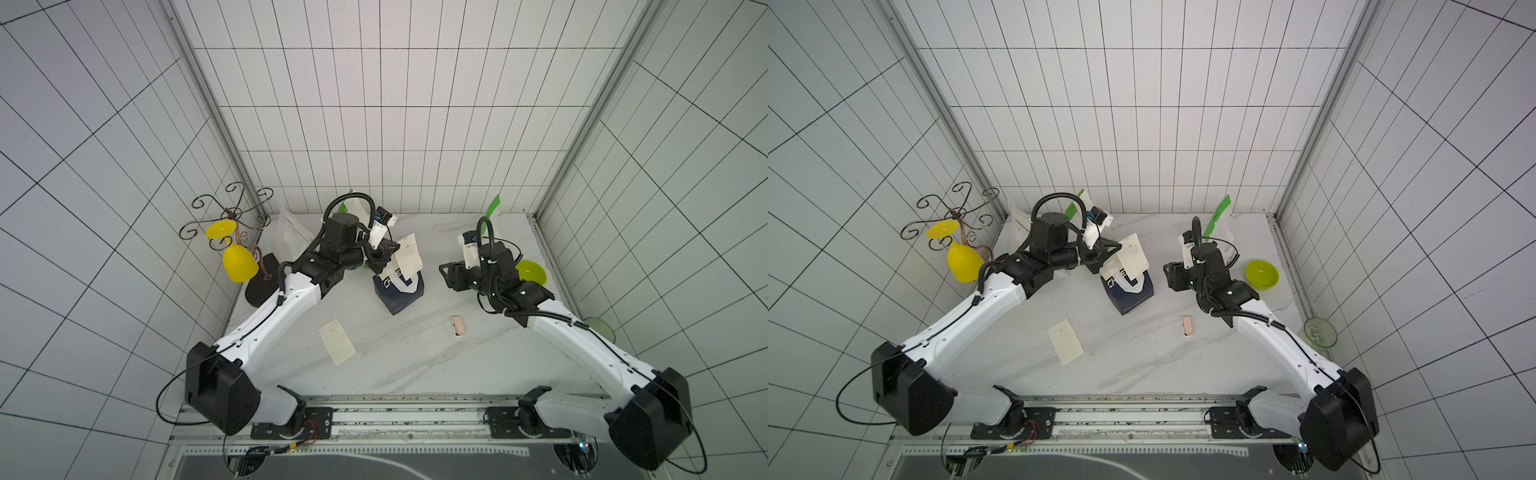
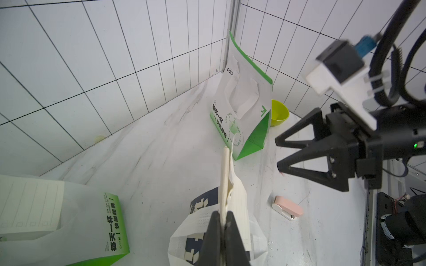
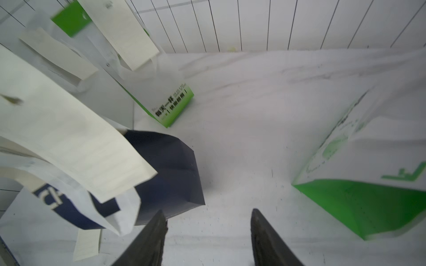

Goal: Staple the receipts to the bags
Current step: Pick up the takeout bag at the center of the board, then pick up the stapler from the center of the board.

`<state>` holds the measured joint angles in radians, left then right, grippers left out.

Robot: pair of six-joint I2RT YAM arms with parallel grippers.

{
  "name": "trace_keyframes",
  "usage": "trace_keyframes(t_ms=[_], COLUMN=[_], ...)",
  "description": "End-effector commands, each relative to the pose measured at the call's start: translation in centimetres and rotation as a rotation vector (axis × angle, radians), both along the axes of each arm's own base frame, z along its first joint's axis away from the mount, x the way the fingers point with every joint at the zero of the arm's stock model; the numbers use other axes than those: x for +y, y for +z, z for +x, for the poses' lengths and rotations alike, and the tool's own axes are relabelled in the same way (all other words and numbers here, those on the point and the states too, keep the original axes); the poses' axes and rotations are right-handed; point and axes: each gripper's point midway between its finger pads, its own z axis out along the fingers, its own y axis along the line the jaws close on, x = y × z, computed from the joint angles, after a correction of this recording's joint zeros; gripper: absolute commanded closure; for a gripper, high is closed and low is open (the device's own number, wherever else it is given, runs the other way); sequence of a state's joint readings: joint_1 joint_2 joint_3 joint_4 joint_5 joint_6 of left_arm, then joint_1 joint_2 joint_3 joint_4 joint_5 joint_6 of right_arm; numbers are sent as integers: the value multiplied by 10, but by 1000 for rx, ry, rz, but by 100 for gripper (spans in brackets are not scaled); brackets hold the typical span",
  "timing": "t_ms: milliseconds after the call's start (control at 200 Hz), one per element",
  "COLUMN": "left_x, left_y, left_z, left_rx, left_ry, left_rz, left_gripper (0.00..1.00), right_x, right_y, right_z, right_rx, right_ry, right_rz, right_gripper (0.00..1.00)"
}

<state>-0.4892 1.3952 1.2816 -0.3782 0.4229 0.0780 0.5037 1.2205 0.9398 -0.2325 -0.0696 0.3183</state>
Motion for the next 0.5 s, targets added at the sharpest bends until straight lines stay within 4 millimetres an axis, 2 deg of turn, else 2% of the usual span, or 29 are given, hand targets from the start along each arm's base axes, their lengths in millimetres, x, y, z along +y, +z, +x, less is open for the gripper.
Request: trace_keyframes(t_ms=[0,100,210,290,495], left_x=[12,14,16,17,15], left_y=[-8,-10,-6,-7,-10], left_z=[4,2,2,2,2], left_rx=[25,26,12,11,17], left_ry=[104,115,128,129,125], left_rz=[45,51,53,58,58], left_gripper=[100,100,100,100,100], right_x=[-25,-36,-42,-50,-50], right_y=[-79,-124,-154,-164,-166], right_z=[-25,-38,-45,-46,-49], right_rx=[233,358,457,491,550], right_ry=[-79,-101,-116,-142,-138], right_rz=[-114,-196,-263,-318,-359], right_gripper=[42,43,44,44,45])
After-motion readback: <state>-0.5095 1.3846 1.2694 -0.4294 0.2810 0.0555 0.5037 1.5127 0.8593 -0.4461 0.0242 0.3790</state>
